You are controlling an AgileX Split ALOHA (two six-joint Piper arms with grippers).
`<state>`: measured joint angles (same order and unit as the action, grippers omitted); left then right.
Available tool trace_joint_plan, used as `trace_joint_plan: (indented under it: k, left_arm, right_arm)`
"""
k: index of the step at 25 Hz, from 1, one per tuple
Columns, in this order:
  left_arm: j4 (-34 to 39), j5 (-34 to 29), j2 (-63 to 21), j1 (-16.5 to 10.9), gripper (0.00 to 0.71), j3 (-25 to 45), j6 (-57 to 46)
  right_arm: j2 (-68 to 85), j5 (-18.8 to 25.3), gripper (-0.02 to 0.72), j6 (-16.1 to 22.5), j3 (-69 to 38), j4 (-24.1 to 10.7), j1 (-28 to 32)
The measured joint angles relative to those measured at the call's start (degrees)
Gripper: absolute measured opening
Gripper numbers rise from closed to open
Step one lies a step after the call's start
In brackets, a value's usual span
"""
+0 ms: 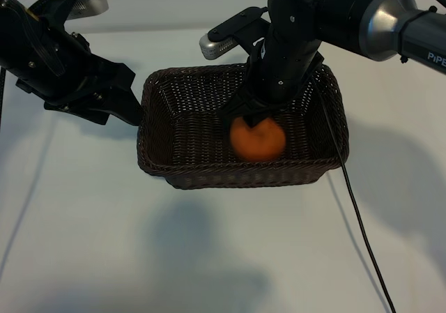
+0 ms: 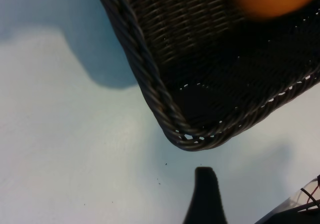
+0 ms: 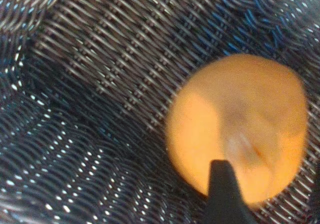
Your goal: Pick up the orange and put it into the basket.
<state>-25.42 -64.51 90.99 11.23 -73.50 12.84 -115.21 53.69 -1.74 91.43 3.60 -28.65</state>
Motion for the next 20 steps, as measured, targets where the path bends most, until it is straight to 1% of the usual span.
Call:
trace_joint_plan:
  k: [2, 3, 7, 13, 20]
  left_arm:
    - [0.0, 0.11, 0.0, 0.0, 0.579, 0.0, 0.0]
    - [0.0, 0.12, 0.0, 0.0, 0.579, 0.0, 0.0]
    - [0.0, 0.23, 0.0, 0.0, 0.579, 0.0, 0.0]
    - [0.0, 0.27, 0.0, 0.0, 0.579, 0.0, 0.0]
    - [-0.02, 0.29, 0.0, 0.0, 0.579, 0.0, 0.0]
  right_arm:
    - [0.0, 0.68, 0.487, 0.0, 0.07, 0.0, 0.0]
    - [0.0, 1.38, 0.497, 0.0, 0.25, -0.06, 0.0]
    - [0.46, 3.37, 0.507, 0.0, 0.56, -0.06, 0.0]
    - [3.72, 5.89, 0.474, 0.0, 0.56, -0.31, 0.0]
    - [8.81, 11.86, 0.416, 0.1, 0.56, -0.42, 0.0]
